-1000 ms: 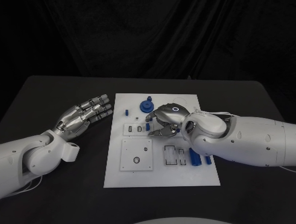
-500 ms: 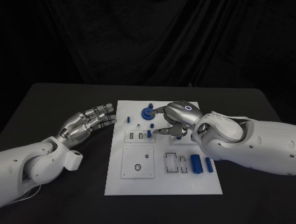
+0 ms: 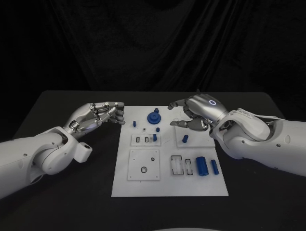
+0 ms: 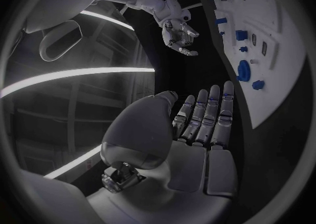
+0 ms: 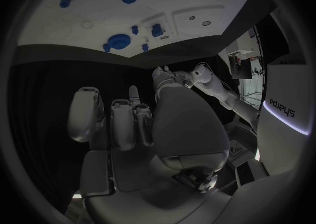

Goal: Assemble the parts on the task board

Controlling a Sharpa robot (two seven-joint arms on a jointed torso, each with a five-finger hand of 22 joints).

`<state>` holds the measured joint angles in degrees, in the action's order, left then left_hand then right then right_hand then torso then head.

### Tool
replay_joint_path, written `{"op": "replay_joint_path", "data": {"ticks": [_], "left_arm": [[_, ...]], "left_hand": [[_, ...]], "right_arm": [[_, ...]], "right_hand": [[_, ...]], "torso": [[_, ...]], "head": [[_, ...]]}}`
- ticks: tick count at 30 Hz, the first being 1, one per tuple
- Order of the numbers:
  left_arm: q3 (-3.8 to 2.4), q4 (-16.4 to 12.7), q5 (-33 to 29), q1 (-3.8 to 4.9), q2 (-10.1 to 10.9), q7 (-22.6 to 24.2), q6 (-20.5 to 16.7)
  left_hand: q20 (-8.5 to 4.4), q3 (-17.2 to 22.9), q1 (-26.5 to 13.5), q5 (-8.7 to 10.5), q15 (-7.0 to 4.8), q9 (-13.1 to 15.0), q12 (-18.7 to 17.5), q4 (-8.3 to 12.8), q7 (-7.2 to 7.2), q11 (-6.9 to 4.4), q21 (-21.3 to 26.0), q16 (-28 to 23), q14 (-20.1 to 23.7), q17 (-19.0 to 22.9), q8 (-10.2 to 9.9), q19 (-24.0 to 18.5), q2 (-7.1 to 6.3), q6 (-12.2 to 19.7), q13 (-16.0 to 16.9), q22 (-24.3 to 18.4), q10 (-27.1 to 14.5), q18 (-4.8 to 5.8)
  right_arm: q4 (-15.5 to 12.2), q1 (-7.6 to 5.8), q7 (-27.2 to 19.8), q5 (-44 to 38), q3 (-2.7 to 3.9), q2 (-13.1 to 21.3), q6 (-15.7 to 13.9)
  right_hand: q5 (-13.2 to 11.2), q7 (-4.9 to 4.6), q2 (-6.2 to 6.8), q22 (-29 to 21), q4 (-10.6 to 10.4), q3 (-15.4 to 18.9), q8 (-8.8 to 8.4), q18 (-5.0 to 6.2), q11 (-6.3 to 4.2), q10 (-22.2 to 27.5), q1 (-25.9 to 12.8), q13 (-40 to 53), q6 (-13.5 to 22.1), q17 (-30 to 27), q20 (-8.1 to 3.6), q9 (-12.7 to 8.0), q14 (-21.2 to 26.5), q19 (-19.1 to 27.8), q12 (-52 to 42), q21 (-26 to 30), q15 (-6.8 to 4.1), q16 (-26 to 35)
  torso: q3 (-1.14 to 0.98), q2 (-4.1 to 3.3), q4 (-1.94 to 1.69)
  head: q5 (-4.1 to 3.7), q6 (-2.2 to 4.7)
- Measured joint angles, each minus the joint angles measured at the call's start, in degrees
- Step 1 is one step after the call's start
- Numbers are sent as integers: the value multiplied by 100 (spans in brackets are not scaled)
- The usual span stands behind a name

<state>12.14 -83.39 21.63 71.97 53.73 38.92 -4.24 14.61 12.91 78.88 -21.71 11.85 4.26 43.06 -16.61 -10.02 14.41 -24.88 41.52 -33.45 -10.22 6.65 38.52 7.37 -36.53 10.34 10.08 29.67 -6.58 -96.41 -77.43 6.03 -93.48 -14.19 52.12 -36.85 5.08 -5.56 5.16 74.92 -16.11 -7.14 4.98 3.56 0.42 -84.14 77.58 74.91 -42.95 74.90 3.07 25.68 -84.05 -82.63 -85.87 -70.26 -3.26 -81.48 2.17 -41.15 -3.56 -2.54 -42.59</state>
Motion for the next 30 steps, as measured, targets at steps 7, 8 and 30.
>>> {"op": "replay_joint_path", "data": {"ticks": [7,8,30], "left_arm": [[-4,302,797,223,-354,-214,-226],[-4,332,928,245,-400,-289,-246],[-2,261,4175,462,-1300,-3241,-493]], "left_hand": [[-221,217,166,-63,-469,31,912,-21,-113,-507,-940,1456,-675,-715,261,730,-22,-534,806,553,811,-232],[-274,258,198,-63,-533,31,1130,3,-110,-571,-1167,1758,-800,-906,294,783,-54,-578,1031,712,920,-232],[-777,-758,-1280,1092,-1175,2643,4675,-8,394,-1162,-5939,4840,-5061,-6473,2470,3543,-30,-881,6462,6429,5433,180]], "right_arm": [[216,-5,-10,112,0,36,-4],[238,-5,-9,122,0,37,2],[505,-5,64,201,-2,50,151]], "right_hand": [[111,-6,-105,0,23,-23,23,0,0,0,44,0,-98,0,-20,-5,0,-20,-9,-31,0,-26],[111,3,-105,0,23,-23,23,0,0,0,44,0,-126,0,-3,-5,0,-37,-28,-31,0,-26],[199,-17,-134,1,39,-38,46,0,0,0,74,0,-231,0,0,-15,0,-41,-51,-78,0,-47]], "torso": [[-86,192,48],[-94,212,52],[-315,565,166]], "head": [[97,-115],[105,-119],[222,-359]]}}
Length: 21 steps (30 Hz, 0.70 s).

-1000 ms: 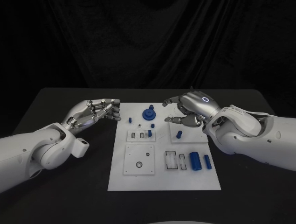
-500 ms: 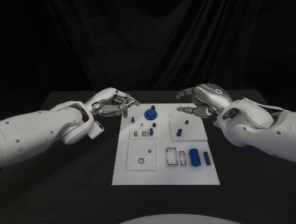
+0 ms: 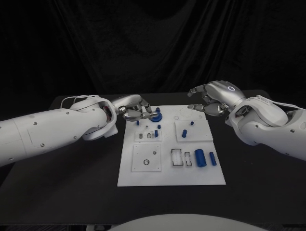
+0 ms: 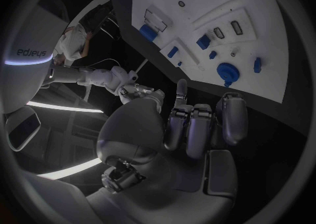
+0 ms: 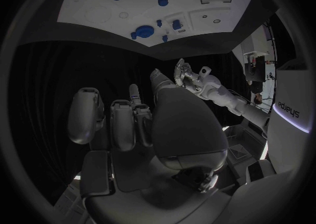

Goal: Assemble the parts on the task board

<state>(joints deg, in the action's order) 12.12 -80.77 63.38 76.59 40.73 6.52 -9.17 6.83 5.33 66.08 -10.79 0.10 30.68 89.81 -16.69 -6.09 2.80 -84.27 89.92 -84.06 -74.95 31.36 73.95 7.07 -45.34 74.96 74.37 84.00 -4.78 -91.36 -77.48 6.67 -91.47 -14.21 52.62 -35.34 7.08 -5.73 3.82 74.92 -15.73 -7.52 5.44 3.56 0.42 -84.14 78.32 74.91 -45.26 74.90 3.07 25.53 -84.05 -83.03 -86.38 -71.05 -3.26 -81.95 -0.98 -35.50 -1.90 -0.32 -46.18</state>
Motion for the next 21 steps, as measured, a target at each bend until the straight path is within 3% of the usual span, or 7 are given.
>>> {"op": "replay_joint_path", "data": {"ticks": [2,3,6,8,11,14,21], "left_arm": [[-2,-12,148,10,-103,-338,29],[-2,-16,198,12,-142,-476,49],[-2,-19,324,15,-264,-914,156],[-2,-11,376,18,-335,-1171,252],[-1,43,442,23,-468,-1591,476],[-1,109,488,25,-573,-1974,702],[-1,260,547,26,-752,-2685,1071]], "left_hand": [[-62,-129,-109,73,-23,576,0,6,53,-48,-46,0,1,0,292,203,0,96,0,53,2,7],[-88,-178,-123,117,-32,779,0,10,72,-79,-62,0,-8,0,403,270,-13,115,0,58,-1,88],[-172,-336,-263,241,-125,1471,0,17,144,-145,-62,0,1,0,748,372,43,187,0,58,5,87],[-200,-412,-304,273,-140,1821,0,12,176,-180,-62,0,16,1,866,399,84,218,0,58,-5,86],[-200,-441,-320,322,-165,2106,0,16,176,-188,-62,0,1,1,908,399,100,218,0,57,2,86],[-216,-469,-371,333,-165,2218,0,2,196,-188,-62,-1,1,1,908,415,112,238,-1,57,2,86],[-283,-563,-494,365,-237,2451,0,17,271,-261,-62,-1,11,1,908,521,97,158,-1,57,-5,86]], "right_arm": [[16,0,19,2,0,3,26],[21,0,26,3,0,3,39],[37,0,50,4,0,2,78],[48,0,63,5,0,-6,102],[67,0,82,6,0,-28,139],[83,0,99,6,0,-42,175],[132,2,136,8,0,-63,255]], "right_hand": [[0,-7,0,2,0,0,0,0,0,0,0,0,-7,0,0,0,0,0,0,0,0,0],[0,-7,0,2,0,0,0,0,0,0,0,0,-7,0,0,0,0,0,0,0,0,0],[0,-7,0,2,0,0,0,0,0,0,0,0,-7,0,0,0,0,0,0,0,0,1],[0,-7,0,2,0,0,0,0,0,0,0,0,-7,0,0,0,0,0,0,0,0,1],[-1,-7,0,2,0,0,0,0,0,0,0,0,-7,0,0,0,0,0,0,0,0,1],[-1,-7,0,1,0,0,0,0,0,0,0,0,-7,0,0,0,0,0,0,0,0,5],[-1,-7,0,1,0,0,0,0,0,0,0,0,-7,5,0,1,0,0,0,1,0,5]], "torso": [[-13,14,6],[-19,21,10],[-32,38,16],[-41,50,20],[-55,66,32],[-65,75,41],[-63,76,41]], "head": [[4,-21],[9,-35],[15,-73],[16,-101],[21,-150],[34,-185],[41,-264]]}}
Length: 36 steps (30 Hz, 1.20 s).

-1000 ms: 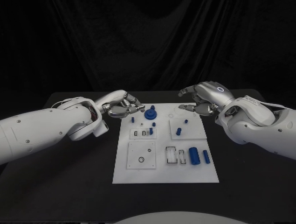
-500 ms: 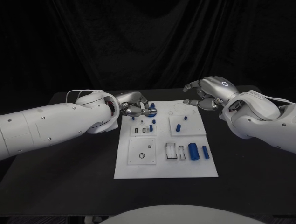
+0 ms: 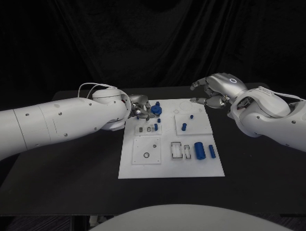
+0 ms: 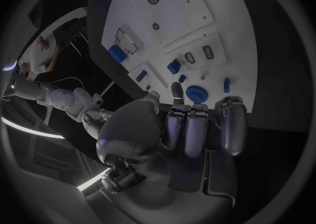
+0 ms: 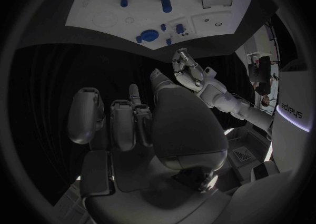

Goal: Assemble the parts on the task board

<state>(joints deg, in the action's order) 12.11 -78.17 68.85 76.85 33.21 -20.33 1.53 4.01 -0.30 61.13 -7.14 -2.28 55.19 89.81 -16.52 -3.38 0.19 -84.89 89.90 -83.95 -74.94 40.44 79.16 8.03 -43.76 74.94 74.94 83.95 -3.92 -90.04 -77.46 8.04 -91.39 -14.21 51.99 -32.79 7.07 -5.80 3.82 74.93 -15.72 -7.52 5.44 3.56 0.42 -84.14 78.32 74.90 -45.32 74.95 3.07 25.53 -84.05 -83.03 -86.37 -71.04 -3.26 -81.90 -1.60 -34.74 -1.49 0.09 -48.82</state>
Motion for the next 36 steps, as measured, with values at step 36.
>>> {"op": "replay_joint_path", "data": {"ticks": [36], "left_arm": [[2,536,46,-10,-602,-587,383]], "left_hand": [[-63,-79,-32,-105,-50,176,0,32,20,-48,60,-4,-11,2,-480,19,23,-201,-1,-2,9,-3]], "right_arm": [[35,22,34,5,0,-27,95]], "right_hand": [[22,0,0,-2,0,0,0,0,0,0,0,3,-41,-2,0,-4,0,0,45,34,0,23]], "torso": [[-5,-5,-6]], "head": [[91,-119]]}}
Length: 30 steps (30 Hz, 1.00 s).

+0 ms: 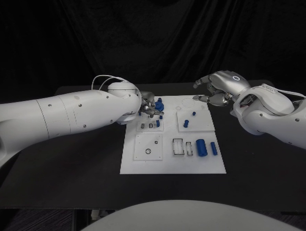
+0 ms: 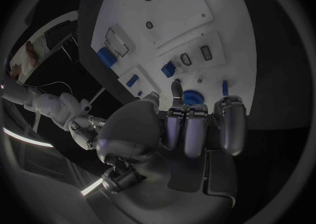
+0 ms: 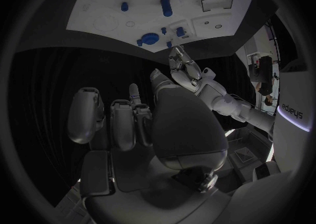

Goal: Assemble the parts on the task board

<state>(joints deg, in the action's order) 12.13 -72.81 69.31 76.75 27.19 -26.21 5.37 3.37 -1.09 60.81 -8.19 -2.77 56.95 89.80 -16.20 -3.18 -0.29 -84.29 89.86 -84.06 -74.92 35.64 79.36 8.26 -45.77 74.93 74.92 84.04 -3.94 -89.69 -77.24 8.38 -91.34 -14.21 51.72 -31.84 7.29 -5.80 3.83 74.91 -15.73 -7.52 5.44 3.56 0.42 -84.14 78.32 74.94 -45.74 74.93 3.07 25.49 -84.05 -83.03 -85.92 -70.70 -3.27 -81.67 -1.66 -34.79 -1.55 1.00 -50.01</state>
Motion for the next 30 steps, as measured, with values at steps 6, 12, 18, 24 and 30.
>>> {"op": "replay_joint_path", "data": {"ticks": [6,12,18,24,30], "left_arm": [[0,92,2,-31,-70,16,-2],[0,152,3,-102,-140,36,-2],[0,202,3,-171,-183,55,-2],[2,256,4,-234,-212,65,0],[2,311,4,-262,-223,68,0]], "left_hand": [[0,0,0,0,0,7,0,0,21,0,0,0,0,0,-8,0,0,-22,0,0,0,0],[0,17,0,-22,0,13,0,17,21,1,0,0,0,1,-31,0,0,-21,0,0,0,0],[0,17,0,-22,0,13,0,17,1,1,0,0,0,1,-31,0,0,-42,0,-1,0,0],[1,17,1,-22,1,21,0,16,23,1,0,0,0,1,-31,0,-1,-64,0,-1,0,0],[1,34,41,-56,1,42,0,34,33,1,0,0,0,1,-72,0,5,-115,-1,-1,0,0]], "right_arm": [[-8,0,-1,0,0,6,2],[-22,0,-1,0,0,13,6],[-28,0,-1,0,0,14,10],[-31,1,-2,0,1,15,15],[-31,1,-2,1,0,15,24]], "right_hand": [[0,-21,0,0,0,0,23,0,0,0,0,0,-20,0,0,0,0,0,0,22,0,0],[0,-21,0,-1,0,0,22,1,0,0,0,-1,-20,-1,0,0,0,0,0,22,0,0],[0,-21,0,-1,0,0,22,0,0,0,0,-1,-20,-1,0,1,0,0,0,22,0,0],[0,-20,0,4,0,0,22,1,0,0,0,-1,-20,-1,0,1,0,0,0,22,0,0],[0,-21,0,3,0,0,22,0,0,0,0,-2,-20,-1,0,1,0,0,0,22,0,0]], "torso": [[1,-3,-7],[-1,-7,-8],[-2,-18,-5],[-2,-29,-6],[-1,-18,-5]], "head": [[9,0],[23,0],[25,0],[13,0],[14,0]]}}
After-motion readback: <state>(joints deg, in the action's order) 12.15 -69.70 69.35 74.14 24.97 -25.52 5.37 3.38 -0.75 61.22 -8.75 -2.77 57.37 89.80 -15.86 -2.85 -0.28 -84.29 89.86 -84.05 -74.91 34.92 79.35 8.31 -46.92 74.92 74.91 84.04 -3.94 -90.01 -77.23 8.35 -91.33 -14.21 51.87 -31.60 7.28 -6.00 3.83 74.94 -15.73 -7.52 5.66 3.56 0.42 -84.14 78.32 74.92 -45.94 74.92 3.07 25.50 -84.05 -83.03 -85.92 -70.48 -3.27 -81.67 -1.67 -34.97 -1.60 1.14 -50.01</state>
